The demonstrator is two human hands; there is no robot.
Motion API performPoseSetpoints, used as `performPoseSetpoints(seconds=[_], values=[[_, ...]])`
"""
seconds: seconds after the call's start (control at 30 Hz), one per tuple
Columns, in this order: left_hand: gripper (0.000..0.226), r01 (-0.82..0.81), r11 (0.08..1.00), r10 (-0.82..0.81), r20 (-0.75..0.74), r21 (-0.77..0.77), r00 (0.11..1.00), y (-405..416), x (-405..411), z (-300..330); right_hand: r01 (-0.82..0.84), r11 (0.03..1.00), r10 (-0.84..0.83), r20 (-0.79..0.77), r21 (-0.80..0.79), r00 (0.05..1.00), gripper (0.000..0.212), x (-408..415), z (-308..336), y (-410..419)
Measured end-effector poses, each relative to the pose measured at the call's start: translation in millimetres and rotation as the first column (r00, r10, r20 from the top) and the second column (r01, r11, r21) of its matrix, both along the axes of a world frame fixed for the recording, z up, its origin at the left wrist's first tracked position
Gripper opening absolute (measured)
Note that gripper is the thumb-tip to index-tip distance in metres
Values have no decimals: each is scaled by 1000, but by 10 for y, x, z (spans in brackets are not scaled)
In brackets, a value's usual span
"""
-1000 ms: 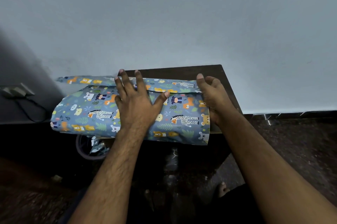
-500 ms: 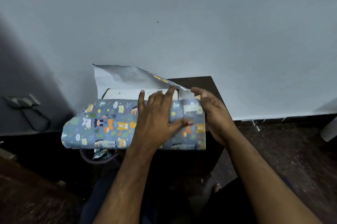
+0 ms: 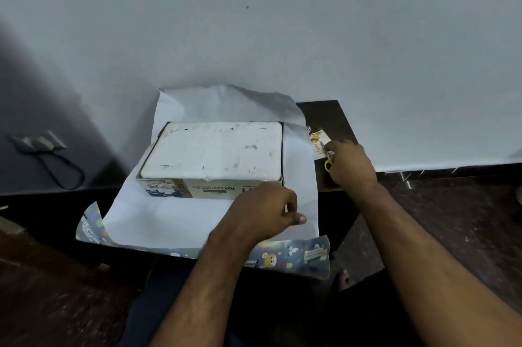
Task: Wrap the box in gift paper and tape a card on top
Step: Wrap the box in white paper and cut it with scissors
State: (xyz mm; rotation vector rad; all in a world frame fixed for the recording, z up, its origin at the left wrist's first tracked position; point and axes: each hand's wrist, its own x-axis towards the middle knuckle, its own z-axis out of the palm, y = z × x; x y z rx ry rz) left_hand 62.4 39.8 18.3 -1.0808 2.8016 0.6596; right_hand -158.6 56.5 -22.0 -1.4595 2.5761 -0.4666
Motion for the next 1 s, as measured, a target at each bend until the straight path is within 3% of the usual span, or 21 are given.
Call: performPoseSetpoints(seconds=[0.13, 0.3, 0.5, 0.77, 1.0], values=[[37, 21, 1000, -22, 31, 21, 999, -103, -29, -87, 46, 998, -44, -36, 47, 998, 30, -6, -17, -117], [52, 44, 999, -44, 43, 4, 998, -143, -91, -163, 100, 983, -86, -93, 155, 992, 42, 49, -36, -120], [74, -48, 998, 49, -26, 41, 998, -38, -103, -107, 92, 971, -54, -167, 222, 984, 36, 90, -80, -67], [86, -112, 992, 114, 22, -62, 993, -71, -17, -202, 85, 994, -76, -121, 68, 990, 34, 200, 8, 76], [66, -77, 997, 77, -10, -30, 997, -7, -39, -222, 6, 993, -9, -18, -121, 1000, 34, 271, 90, 129]])
